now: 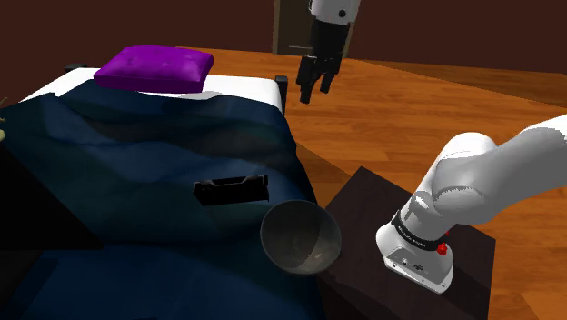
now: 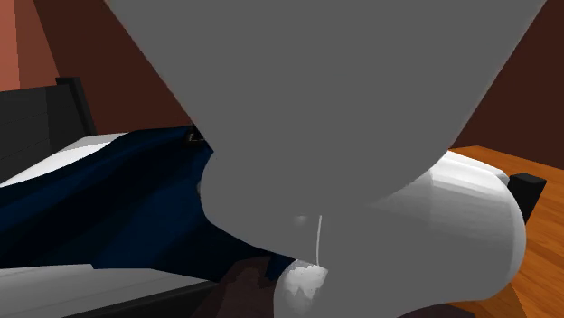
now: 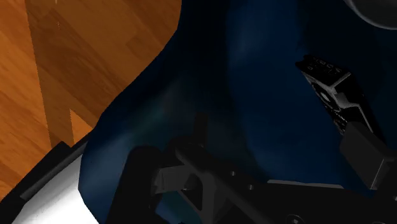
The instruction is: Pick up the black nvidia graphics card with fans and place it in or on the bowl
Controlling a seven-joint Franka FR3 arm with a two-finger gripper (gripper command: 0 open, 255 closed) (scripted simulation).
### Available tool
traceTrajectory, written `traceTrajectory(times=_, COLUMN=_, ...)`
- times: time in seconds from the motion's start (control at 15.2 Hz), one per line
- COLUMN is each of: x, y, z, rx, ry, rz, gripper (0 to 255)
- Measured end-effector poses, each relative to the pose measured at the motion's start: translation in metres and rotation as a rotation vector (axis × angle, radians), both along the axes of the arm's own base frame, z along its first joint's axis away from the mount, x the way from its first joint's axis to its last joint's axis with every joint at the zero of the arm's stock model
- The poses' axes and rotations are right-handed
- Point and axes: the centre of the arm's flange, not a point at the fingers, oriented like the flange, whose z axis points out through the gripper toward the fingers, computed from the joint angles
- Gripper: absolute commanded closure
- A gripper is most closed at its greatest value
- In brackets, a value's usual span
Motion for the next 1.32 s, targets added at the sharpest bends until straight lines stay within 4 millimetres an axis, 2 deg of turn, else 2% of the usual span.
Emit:
traceTrajectory(times=0.53, x=0.056, y=0.08, z=-0.058, rx=-0.072, ry=0.015, rz=0.244, gripper=0)
traceTrajectory(times=1.06, x=0.086, y=0.172, z=-0.122, rx=-0.144, ry=0.03, rz=0.489, gripper=0)
traceTrajectory(times=1.32, x=0.09, y=0.217, z=-0.158, rx=-0.18, ry=0.037, rz=0.612, gripper=0)
